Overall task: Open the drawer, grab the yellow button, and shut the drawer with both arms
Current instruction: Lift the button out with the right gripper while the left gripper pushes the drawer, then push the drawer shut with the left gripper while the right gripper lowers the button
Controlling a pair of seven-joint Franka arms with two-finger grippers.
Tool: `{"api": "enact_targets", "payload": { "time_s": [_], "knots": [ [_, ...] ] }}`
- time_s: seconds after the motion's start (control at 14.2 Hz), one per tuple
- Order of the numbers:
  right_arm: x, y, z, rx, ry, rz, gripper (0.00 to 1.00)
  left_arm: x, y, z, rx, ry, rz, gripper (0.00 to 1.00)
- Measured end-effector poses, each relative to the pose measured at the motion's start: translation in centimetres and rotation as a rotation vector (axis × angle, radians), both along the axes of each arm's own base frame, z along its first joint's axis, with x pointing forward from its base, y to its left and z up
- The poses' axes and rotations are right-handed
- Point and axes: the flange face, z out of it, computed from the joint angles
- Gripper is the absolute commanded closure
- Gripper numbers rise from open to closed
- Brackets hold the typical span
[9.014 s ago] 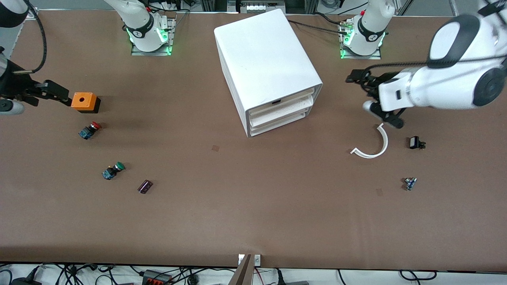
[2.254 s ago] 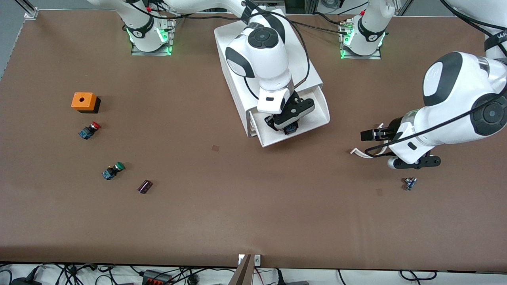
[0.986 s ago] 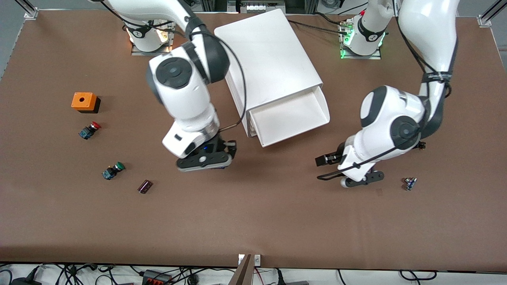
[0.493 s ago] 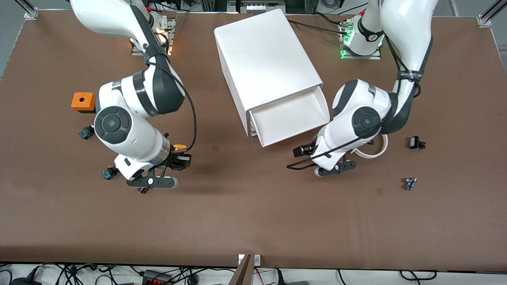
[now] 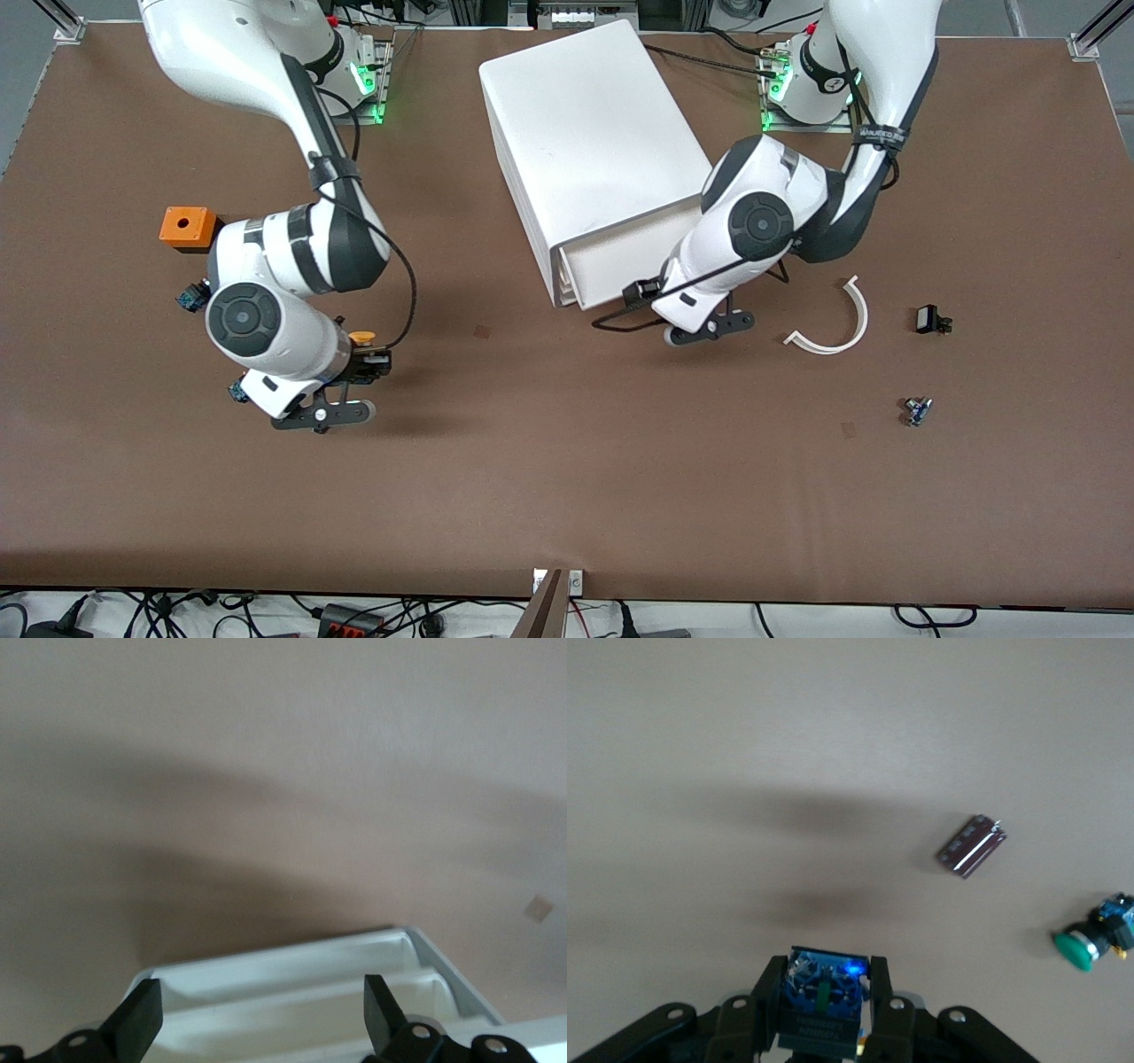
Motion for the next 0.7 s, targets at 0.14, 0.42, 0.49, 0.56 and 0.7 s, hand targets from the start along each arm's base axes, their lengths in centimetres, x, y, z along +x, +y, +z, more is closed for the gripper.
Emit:
{"api": "enact_targets", "payload": {
  "time_s": [0.14,0.42,0.49,0.56,0.7],
  "knots": [
    [-1.5,-1.8,-2.2,0.011,-0.026,0.010,1.00,-1.9,-1.3,-0.6,0.004,0.025,-0.021,0.00],
    [-5.0,-2.3,-6.0,0.023,-0.050,0.019,1.00,-3.6,-2.5,-0.7,0.015,0.046,-0.002,0.00],
    [-5.6,-2.3,-6.9,0.021,-0.049,0.032,1.00,-3.7,-2.5,-0.7,0.016,0.048,0.003,0.00],
    [-6.0,-2.3,-7.5,0.020,-0.044,0.058,1.00,-3.8,-2.6,-0.7,0.018,0.050,0.005,0.00],
    [-6.5,-2.5,-8.3,0.017,-0.030,0.117,1.00,-3.9,-2.6,-0.7,0.021,0.056,0.005,0.00]
  ]
}}
